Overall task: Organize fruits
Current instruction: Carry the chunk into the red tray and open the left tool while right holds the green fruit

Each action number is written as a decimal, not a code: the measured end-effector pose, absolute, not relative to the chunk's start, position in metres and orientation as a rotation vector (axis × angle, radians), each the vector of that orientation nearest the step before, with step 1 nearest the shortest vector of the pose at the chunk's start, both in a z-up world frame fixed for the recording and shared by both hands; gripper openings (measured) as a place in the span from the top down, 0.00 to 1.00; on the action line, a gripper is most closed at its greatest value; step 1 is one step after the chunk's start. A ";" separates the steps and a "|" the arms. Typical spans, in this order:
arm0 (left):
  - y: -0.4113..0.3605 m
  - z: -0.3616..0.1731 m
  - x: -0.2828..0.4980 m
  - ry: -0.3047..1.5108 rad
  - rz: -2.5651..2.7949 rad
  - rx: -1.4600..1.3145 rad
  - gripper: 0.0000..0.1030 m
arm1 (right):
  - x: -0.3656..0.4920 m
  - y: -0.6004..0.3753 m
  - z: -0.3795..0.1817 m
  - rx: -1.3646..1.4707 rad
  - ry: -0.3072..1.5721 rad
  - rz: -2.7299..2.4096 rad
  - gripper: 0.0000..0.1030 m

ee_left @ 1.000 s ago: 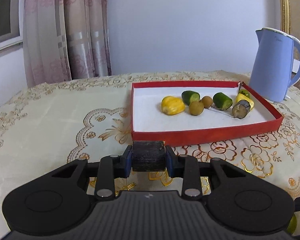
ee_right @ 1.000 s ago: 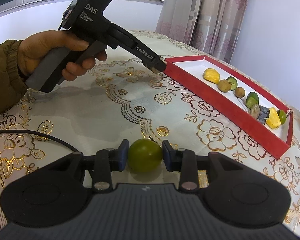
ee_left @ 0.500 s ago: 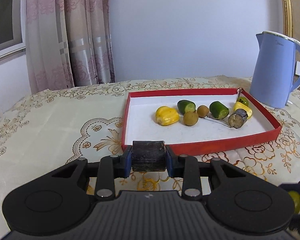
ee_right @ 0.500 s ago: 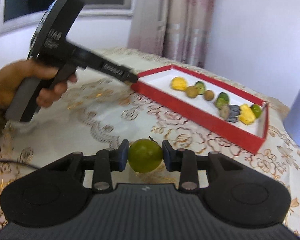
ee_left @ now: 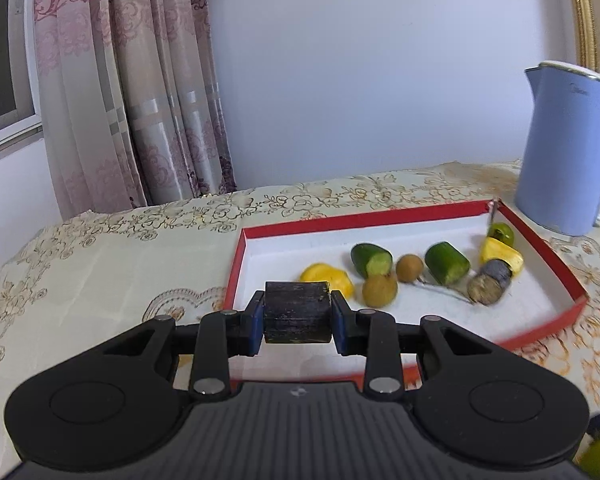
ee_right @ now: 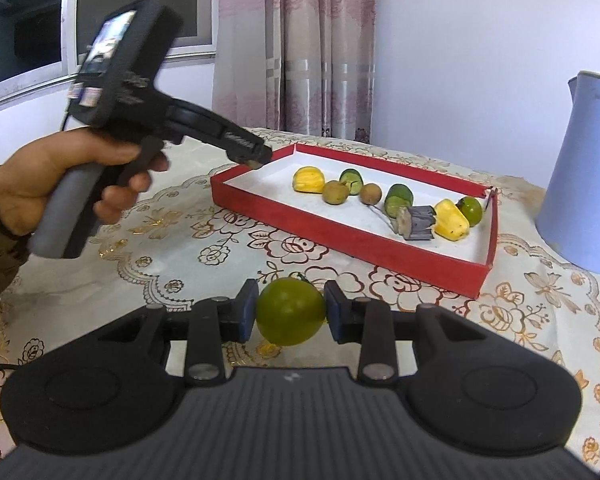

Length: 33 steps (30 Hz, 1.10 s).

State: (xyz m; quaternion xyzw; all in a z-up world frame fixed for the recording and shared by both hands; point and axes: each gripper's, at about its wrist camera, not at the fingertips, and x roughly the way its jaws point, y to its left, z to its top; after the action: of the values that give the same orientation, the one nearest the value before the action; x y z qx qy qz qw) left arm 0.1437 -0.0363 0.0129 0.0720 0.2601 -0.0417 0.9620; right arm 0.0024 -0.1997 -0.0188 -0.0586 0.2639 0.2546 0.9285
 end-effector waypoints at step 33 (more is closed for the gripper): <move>-0.006 0.020 0.171 0.544 0.046 0.065 0.38 | 0.009 -0.209 -0.021 -0.063 0.532 0.461 0.68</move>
State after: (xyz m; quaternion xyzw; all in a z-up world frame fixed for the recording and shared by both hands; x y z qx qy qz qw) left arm 0.1711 -0.0058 0.0197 0.0321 0.2684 0.0226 0.9625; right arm 0.0094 -0.2087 -0.0207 -0.0308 0.2603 0.2257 0.9383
